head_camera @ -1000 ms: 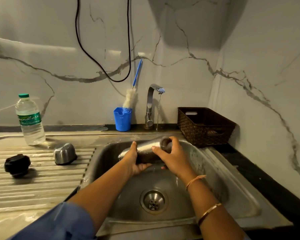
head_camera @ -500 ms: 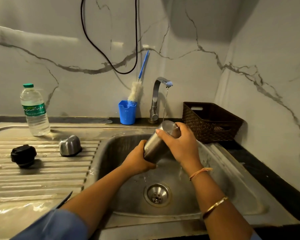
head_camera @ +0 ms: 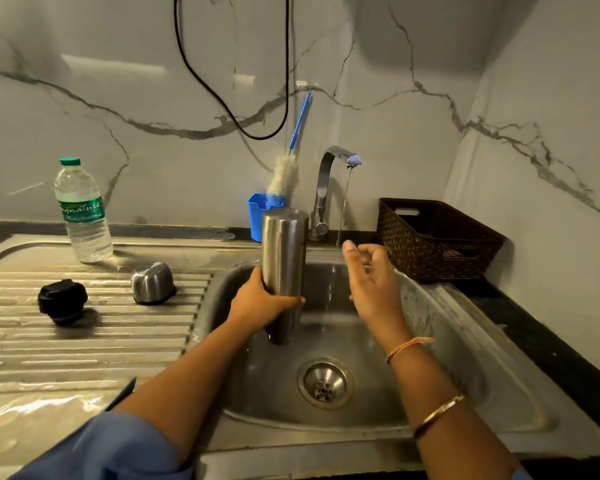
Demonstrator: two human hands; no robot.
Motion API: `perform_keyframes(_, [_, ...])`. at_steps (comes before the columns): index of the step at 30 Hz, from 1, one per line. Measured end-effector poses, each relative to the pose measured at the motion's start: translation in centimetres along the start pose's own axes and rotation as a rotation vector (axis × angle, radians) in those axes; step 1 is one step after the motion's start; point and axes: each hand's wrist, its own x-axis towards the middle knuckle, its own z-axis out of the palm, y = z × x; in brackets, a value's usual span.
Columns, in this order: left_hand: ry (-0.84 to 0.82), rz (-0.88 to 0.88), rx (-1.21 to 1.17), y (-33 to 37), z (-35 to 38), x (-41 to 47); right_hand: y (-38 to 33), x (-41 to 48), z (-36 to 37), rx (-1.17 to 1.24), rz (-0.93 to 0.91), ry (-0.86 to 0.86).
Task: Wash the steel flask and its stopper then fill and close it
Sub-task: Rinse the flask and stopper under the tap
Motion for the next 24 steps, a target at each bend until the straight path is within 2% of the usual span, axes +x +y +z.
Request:
perform_keyframes(2, [0.11,0.108,-0.125,1.6,-0.7,0.4,0.2,0.1,0.1,0.019,0.008,-0.009])
perform_keyframes(4, [0.116,0.169,-0.265,3.3,-1.4,0.7,0.2,0.1,0.0,0.037,0.008,-0.003])
perform_keyframes(6, [0.034,0.154,-0.213,3.6,-1.2,0.5,0.4,0.1,0.1,0.041,0.004,-0.003])
perform_keyframes(8, [-0.068,0.067,-0.033,2.5,-0.6,-0.4,0.8,-0.2,0.2,0.032,0.022,-0.021])
perform_keyframes(11, [-0.054,0.066,0.086,1.5,-0.4,-1.2,1.0,-0.5,0.2,0.035,0.024,-0.037])
perform_keyframes(13, [0.043,0.184,-0.006,2.9,-1.2,-1.0,0.9,-0.4,0.1,0.035,0.002,-0.016])
perform_keyframes(15, [0.049,0.236,-0.179,4.7,-2.0,-0.8,0.7,-0.3,0.2,0.037,-0.013,0.001])
perform_keyframes(17, [-0.054,0.213,-0.159,5.1,-2.1,-0.9,0.7,-0.5,0.4,0.032,-0.003,-0.013])
perform_keyframes(19, [-0.141,0.15,0.017,3.4,-1.6,-1.4,1.0,-0.7,0.5,0.044,0.026,-0.038])
perform_keyframes(21, [-0.179,0.07,0.076,1.4,-1.2,-1.8,1.1,-0.8,0.6,0.066,0.046,-0.064])
perform_keyframes(24, [-0.146,0.04,0.021,1.1,-2.0,-2.0,0.9,-1.0,0.8,0.058,0.023,-0.097])
